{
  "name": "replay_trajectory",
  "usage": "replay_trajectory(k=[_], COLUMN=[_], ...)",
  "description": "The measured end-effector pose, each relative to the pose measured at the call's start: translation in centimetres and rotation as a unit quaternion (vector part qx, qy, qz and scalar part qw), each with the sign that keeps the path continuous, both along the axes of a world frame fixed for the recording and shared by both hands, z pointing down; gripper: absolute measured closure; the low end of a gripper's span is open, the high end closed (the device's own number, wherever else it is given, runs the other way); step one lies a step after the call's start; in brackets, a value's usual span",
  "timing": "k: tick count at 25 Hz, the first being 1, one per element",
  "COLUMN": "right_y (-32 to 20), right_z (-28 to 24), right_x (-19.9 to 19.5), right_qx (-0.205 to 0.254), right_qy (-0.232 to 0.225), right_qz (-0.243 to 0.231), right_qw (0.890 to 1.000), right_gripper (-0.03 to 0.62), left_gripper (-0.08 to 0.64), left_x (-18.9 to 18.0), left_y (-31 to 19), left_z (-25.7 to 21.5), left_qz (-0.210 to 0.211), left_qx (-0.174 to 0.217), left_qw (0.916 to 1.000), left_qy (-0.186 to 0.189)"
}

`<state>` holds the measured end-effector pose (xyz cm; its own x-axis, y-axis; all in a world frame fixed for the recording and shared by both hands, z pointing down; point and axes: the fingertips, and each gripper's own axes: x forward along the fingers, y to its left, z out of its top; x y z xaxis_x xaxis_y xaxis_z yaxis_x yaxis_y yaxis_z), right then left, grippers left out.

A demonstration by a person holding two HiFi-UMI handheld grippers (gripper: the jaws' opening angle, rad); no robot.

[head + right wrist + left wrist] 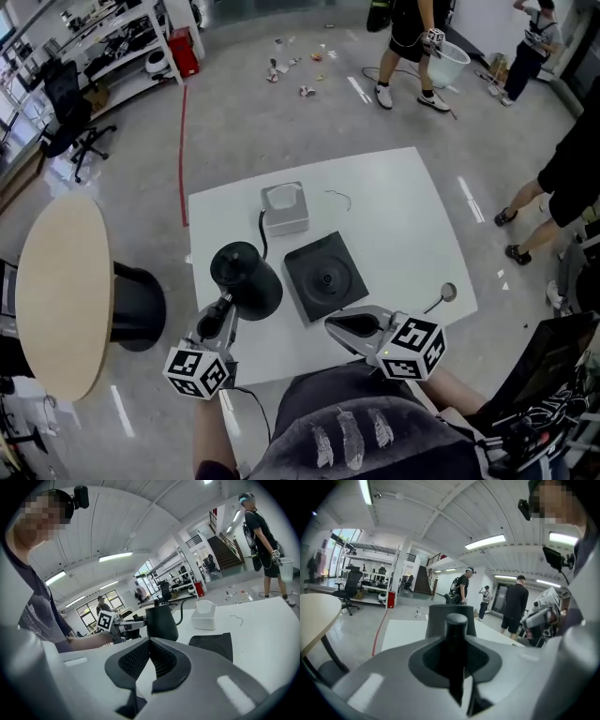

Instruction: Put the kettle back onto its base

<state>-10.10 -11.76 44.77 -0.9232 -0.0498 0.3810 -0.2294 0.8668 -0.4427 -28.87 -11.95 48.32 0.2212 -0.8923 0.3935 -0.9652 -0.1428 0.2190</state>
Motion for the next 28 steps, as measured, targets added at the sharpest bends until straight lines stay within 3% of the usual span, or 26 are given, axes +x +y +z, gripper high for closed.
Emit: replay_trajectory(k=[3, 8, 13, 18, 28], right_y=[-0.3, -0.9, -2.5, -2.2, -2.7], right_z=[0.4, 0.0, -0.7, 0.1, 0.0], right_x=[0.2, 1.3, 5.0, 3.8, 5.2], right_qx=[-0.003, -0.005, -0.01, -0.016, -0.021], right_qy=[0.0, 0.002, 0.0, -0.003, -0.007], right_qz=[-0.004, 0.02, 0.045, 0.058, 0.061], right_qw=[1.0, 1.0, 0.999, 0.998, 0.998], right_gripper=[0.591, 0.591, 0.591, 0.591, 0.591], left_gripper=[0.499, 0.499, 0.5, 0.5, 0.5], left_x=[0.3, 1.8, 6.6, 7.0, 11.2], left_y=[-0.5, -2.2, -5.2, -6.1, -8.2], left_z=[-0.1, -0.3, -1.0, -0.5, 0.1], left_qz=[-0.007, 0.028, 0.065, 0.098, 0.137], left_qx=[0.004, 0.007, 0.015, 0.016, 0.02], left_qw=[1.0, 0.9996, 0.9978, 0.995, 0.9903], left_qy=[0.006, 0.001, 0.002, 0.001, -0.006])
